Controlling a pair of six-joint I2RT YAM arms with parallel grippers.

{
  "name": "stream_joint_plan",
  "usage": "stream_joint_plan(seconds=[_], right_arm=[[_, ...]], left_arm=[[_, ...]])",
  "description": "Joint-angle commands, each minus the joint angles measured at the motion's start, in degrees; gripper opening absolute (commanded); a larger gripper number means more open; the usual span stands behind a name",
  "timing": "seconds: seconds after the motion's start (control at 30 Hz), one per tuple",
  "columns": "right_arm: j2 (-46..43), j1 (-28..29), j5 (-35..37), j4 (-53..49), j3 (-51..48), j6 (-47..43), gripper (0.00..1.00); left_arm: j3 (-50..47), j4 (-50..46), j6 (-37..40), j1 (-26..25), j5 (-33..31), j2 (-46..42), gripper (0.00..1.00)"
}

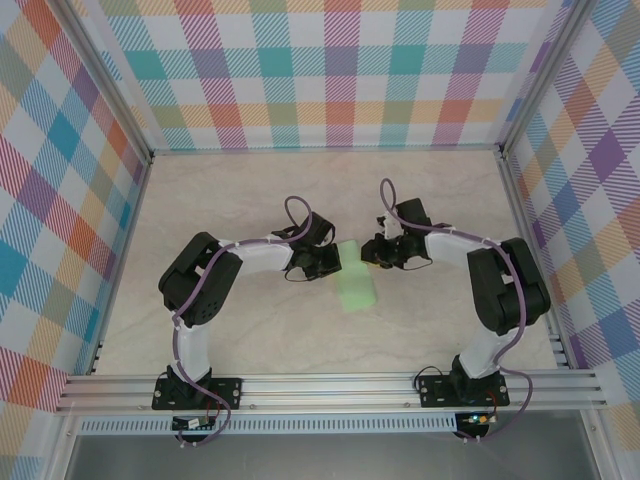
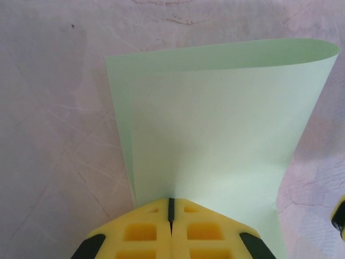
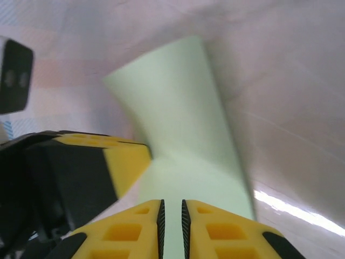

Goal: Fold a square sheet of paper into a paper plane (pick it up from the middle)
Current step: Fold the square sheet of paper in half at the center of the table.

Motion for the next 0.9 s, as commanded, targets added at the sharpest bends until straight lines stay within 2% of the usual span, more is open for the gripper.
stream_joint_plan(seconds=[0.0, 0.2, 0.53, 0.7, 0.87], right_arm=[[4.07, 1.10, -3.23, 2.75, 1.89, 1.86, 0.16], [7.12, 1.51, -2.99, 5.31, 1.74, 2.66, 0.12], [7.53, -1.78, 9.81, 4.00, -1.08, 3.76, 0.11], [4.78, -2.65, 7.16, 6.14, -2.18, 3.85, 0.12], [-0.86, -0.52, 4.76, 8.60, -1.55, 2.12, 0.13]], left_arm=[[-2.27, -11.66, 1.30, -0.18, -4.90, 4.80, 0.05], [-2.10, -12.17, 1.27, -0.35, -5.17, 4.95, 0.05], [-3.59, -11.39, 0.93, -0.28, -5.34, 4.70, 0.04], [-3.85, -11.02, 1.12, -0.35, -5.00, 4.80, 0.04], [-3.59, -11.15, 1.26, -0.35, -4.99, 4.95, 0.04]])
